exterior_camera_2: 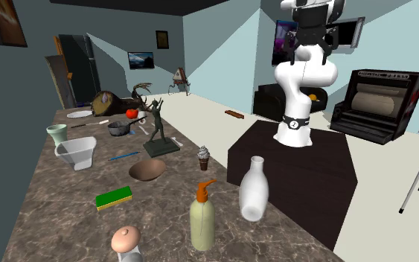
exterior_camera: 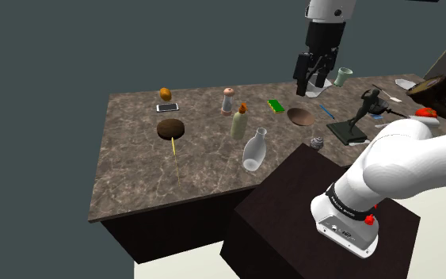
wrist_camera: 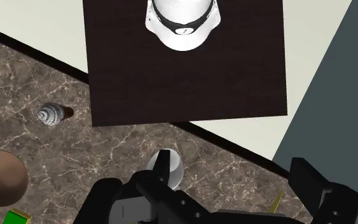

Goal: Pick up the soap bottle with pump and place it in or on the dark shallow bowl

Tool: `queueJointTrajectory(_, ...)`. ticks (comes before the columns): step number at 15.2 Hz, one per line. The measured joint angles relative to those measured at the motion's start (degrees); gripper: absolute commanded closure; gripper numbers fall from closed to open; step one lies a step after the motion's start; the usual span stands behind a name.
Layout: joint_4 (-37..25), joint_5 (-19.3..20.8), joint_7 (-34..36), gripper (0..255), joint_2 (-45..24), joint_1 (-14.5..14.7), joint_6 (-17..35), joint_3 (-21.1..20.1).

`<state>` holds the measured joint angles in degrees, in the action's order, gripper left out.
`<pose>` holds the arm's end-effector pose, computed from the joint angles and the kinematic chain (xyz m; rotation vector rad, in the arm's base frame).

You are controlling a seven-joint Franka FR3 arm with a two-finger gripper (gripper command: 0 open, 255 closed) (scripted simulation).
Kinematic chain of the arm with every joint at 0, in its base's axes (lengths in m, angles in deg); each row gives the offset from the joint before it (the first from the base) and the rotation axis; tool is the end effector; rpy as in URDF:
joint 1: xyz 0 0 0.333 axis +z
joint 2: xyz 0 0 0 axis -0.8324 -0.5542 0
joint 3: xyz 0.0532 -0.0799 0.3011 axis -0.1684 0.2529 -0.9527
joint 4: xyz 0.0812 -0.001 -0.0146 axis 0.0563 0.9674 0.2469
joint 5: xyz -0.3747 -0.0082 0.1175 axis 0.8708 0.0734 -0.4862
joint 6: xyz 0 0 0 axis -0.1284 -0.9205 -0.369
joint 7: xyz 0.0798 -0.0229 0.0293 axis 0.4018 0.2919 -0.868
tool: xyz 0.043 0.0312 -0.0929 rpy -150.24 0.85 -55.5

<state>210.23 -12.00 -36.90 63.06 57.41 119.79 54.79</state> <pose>0.2857 0.0096 0.5434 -3.0682 0.1595 0.3330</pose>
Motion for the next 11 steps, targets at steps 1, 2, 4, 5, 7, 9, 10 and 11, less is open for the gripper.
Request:
queueJointTrajectory(1, 0.0, 0.0, 0.0, 0, 0.0, 0.0, 0.0, 0.0)
queueJointTrajectory(2, 0.5, 0.1, -0.1, 0, -0.3, -0.1, 1.0, 0.1)
queueJointTrajectory(4, 1.5, 0.7, -0.7, 0, -2.5, -0.5, 4.5, 0.6)
queueJointTrajectory(5, 1.9, 1.1, -1.2, 0, -3.9, -0.8, 6.5, 1.1)
queueJointTrajectory(7, 3.3, 2.0, -2.2, 0, -5.9, -1.5, 10.5, 2.1)
queueJointTrajectory(9, 4.0, 2.6, -2.9, 0, -8.8, -1.9, 14.7, 2.8)
queueJointTrajectory(10, 3.7, 2.8, -3.1, 0, -10.9, -2.1, 16.8, 3.1)
queueJointTrajectory(11, 4.2, 3.1, -3.4, 0, -12.2, -2.3, 18.9, 3.5)
